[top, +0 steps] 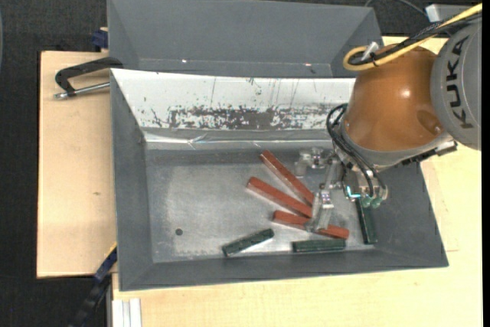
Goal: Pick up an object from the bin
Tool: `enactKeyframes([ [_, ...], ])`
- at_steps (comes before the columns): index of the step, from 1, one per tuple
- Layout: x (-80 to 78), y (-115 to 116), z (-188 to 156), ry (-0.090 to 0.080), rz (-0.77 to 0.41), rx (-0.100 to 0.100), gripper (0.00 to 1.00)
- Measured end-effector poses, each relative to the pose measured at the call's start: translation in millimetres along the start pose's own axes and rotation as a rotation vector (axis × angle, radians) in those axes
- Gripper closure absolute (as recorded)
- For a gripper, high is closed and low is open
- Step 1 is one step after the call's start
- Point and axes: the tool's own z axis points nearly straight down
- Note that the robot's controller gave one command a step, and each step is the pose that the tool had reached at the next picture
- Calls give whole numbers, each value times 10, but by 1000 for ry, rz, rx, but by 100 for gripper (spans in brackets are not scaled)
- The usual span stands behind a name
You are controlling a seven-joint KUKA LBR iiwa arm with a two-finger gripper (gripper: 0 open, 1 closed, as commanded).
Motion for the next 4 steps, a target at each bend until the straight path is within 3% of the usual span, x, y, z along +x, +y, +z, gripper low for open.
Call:
enactKeyframes([
  [1, -17, 0, -37, -8, 0, 0, 0],
  [2, -96, 344, 449, -14, -31, 1, 0],
  [3, -272, 400, 789, -9, -261, 0, 0],
  [4, -303, 401, 830, -12, -337, 2, 0],
])
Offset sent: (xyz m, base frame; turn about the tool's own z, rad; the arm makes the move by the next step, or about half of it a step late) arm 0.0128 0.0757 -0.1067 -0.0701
